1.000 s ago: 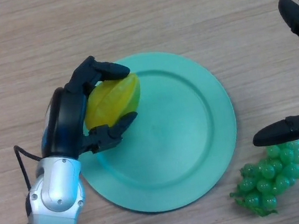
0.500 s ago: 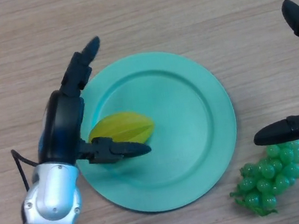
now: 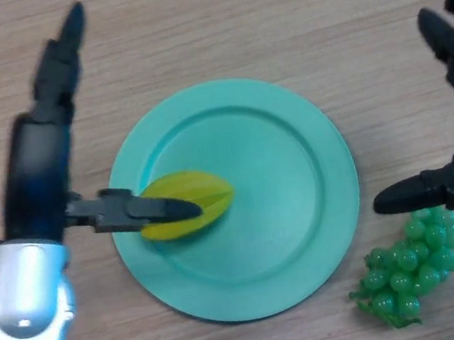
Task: Pick up the yellow starfruit and place it on the plate
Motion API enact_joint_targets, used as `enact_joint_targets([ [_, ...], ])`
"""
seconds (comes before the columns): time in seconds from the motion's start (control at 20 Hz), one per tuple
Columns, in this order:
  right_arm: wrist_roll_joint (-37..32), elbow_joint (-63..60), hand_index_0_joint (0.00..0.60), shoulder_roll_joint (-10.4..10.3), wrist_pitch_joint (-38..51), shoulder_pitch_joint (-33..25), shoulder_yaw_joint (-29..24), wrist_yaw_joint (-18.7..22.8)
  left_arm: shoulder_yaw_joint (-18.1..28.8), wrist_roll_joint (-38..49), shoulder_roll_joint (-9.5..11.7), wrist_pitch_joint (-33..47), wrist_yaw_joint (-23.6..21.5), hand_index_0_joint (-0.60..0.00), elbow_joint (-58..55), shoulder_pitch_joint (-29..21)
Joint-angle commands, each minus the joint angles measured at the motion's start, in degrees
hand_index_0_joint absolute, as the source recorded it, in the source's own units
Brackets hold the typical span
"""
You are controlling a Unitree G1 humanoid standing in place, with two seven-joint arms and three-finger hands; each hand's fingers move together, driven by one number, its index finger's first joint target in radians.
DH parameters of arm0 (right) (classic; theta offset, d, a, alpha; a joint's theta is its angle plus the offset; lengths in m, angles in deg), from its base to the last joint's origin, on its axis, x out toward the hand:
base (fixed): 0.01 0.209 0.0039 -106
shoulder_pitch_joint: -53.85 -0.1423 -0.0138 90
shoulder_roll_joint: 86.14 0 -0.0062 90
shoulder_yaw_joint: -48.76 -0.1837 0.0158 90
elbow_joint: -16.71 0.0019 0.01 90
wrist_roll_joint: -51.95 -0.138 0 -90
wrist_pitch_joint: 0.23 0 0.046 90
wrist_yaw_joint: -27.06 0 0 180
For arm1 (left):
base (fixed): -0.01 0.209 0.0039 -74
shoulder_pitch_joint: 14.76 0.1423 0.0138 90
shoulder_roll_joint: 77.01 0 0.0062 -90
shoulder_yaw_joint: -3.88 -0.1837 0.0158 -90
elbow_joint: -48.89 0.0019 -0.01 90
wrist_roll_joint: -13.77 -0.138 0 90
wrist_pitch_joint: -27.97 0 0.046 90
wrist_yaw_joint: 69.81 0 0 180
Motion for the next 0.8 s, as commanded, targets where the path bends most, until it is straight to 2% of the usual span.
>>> enact_joint_targets([
  [0.05,-0.3,2.0,0.0,0.9,10.2,-1.5,-2.9,0.9,5.1,7.7,2.1,9.2,-2.9,0.0,-1.8,-2.3],
  [0.15,-1.2,2.1,0.0,0.9,10.2,-1.5,-2.8,1.2,6.2,14.1,2.7,9.7,-2.8,0.0,-2.3,-1.7],
  [0.3,-4.5,2.1,0.0,0.7,9.9,-1.6,-3.6,2.9,7.6,18.2,3.8,8.7,-0.9,0.0,-2.9,-1.0],
  [0.45,-3.9,0.9,0.0,0.7,11.6,-2.1,-2.2,4.1,9.6,19.7,4.9,6.7,1.2,0.0,-2.0,-0.6],
  [0.65,-3.7,-0.3,0.0,0.3,12.7,-2.3,-1.2,3.5,10.7,20.1,4.8,2.1,2.0,0.0,-5.9,2.4],
  [0.8,-3.4,-0.5,0.0,0.3,12.8,-2.5,-0.9,3.4,11.9,18.5,4.7,2.7,3.2,0.0,-7.4,3.7],
])
